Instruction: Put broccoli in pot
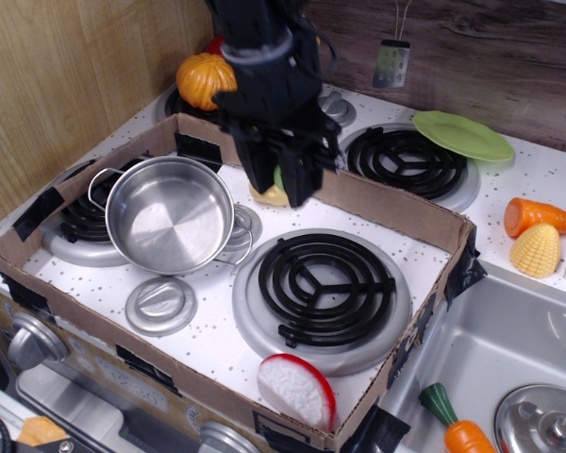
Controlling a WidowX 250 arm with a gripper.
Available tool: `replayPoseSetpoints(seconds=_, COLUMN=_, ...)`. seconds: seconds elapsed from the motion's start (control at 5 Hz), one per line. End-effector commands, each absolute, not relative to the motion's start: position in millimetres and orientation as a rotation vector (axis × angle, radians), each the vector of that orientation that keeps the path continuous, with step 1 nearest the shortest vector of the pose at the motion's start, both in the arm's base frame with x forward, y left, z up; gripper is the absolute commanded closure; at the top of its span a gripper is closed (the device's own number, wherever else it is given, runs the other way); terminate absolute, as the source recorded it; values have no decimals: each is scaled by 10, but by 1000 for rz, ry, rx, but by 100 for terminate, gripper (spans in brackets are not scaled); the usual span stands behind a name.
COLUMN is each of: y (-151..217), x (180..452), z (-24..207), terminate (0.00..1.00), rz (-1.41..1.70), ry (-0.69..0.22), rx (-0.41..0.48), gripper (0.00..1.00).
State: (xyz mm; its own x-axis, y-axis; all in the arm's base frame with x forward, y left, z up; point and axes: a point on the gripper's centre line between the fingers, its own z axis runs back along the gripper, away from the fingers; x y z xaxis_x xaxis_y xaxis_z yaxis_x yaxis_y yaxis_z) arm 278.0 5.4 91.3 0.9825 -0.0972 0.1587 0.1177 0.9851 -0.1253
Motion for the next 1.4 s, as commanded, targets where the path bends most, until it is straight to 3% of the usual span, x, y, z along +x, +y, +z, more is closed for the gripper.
replayPoseSetpoints(seconds=0.0, y=583, x=2634, z=1027, terminate=0, rz=-67, ry=-119, rx=-136, gripper=100)
replayPoseSetpoints(seconds=0.4, y=1077, x=2540, z=919, terminate=0, rz=-57, ry=-153, rx=-156, gripper=100)
replayPoseSetpoints(seconds=0.6, y=1093, x=2544, z=891, terminate=0, rz=-55, ry=-133, rx=-189, gripper=0)
replayPoseSetpoints(seconds=0.8, y=1027, x=2566, z=883, terminate=0, rz=-82, ry=-185, rx=-187, gripper=0)
replayPoseSetpoints(seconds=1.2, y=1027, x=2566, z=883, terminate=0, rz=-82, ry=-185, rx=-187, gripper=0)
